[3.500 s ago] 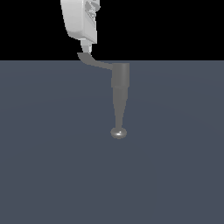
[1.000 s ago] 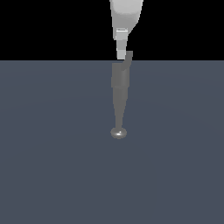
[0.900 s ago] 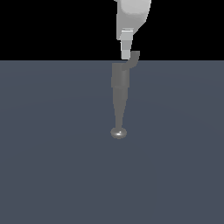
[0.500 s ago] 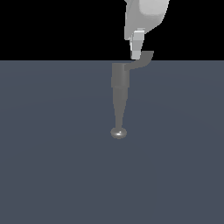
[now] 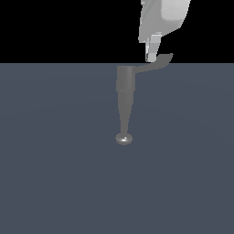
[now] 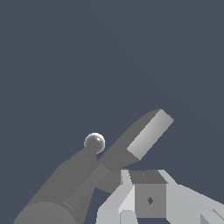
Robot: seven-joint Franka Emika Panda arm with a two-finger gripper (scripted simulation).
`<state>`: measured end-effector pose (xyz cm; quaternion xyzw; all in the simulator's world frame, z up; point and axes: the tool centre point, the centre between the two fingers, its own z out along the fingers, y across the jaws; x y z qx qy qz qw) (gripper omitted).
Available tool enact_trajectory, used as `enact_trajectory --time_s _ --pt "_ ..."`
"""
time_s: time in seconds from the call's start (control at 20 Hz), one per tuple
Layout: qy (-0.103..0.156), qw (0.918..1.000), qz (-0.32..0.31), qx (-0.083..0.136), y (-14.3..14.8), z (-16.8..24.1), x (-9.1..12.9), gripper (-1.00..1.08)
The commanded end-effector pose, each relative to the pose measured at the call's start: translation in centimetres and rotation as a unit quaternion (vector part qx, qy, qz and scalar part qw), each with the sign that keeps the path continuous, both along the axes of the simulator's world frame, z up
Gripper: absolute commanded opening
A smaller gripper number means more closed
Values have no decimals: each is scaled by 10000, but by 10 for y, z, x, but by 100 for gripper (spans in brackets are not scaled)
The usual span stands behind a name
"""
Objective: Turn on the faucet by rotating a designated handle.
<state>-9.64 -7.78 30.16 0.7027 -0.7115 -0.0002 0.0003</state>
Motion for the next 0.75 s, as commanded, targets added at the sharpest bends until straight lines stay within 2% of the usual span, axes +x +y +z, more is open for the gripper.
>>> enact_trajectory --time_s 0.0,0.7 --pt "-11 10000 -73 -3 -14 -1 6 -100" --pt "-4 9999 -139 0 -50 -1 33 -100"
